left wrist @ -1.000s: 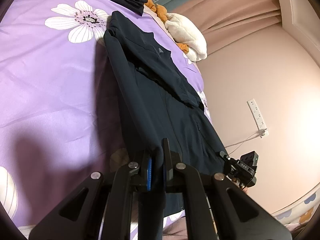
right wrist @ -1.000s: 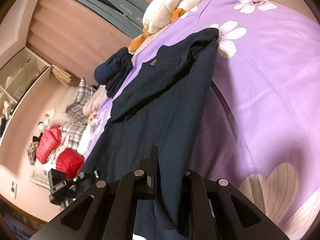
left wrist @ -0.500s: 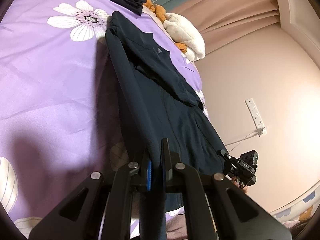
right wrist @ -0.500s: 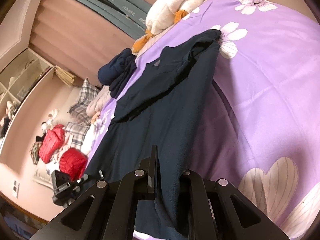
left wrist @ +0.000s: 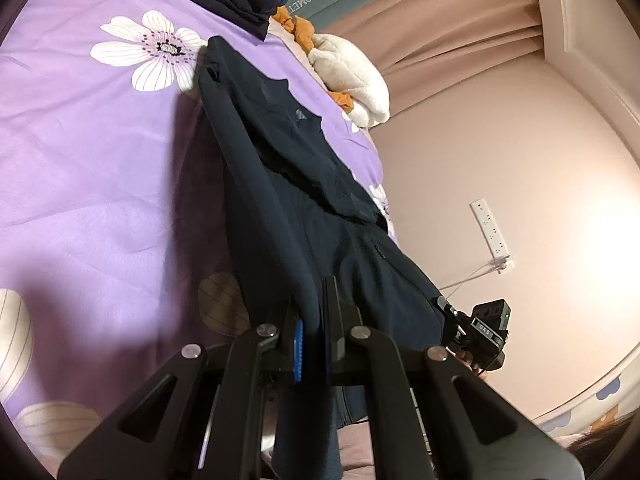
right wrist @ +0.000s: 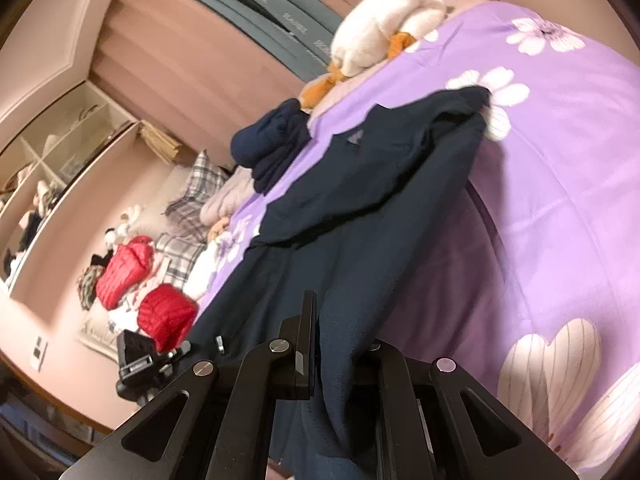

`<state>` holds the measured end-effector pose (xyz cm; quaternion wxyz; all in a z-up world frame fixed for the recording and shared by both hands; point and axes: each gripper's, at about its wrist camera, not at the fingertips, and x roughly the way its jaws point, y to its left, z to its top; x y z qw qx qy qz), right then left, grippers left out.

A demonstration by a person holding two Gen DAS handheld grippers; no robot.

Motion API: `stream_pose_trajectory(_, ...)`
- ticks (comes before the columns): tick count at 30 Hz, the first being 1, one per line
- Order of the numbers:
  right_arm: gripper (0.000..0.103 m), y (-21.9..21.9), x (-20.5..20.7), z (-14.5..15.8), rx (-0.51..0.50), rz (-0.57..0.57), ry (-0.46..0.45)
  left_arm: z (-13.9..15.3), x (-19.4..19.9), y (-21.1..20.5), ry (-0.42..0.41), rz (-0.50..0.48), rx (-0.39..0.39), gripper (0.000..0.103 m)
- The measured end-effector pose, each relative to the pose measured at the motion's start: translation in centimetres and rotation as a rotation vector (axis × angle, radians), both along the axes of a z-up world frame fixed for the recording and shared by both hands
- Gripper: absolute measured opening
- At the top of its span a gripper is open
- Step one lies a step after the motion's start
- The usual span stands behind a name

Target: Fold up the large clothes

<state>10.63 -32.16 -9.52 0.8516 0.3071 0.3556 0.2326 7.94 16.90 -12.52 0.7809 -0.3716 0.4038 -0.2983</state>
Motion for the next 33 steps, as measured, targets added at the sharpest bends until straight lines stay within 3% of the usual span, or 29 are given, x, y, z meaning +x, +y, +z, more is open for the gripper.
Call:
stream_pose_trajectory(25,0.009,0.3,-3.6,6.0,0.018,0.133,-0.184,6.3,-7.6,1.1,-0.117,0.024,-0.048,0.004)
stream_pose_trajectory(33,0.009,-0.1,-3.8,7.1,0.027,0.132,-0.233,8.0,-8.1,1.7,-0.151,0.039,-0.082,0.004)
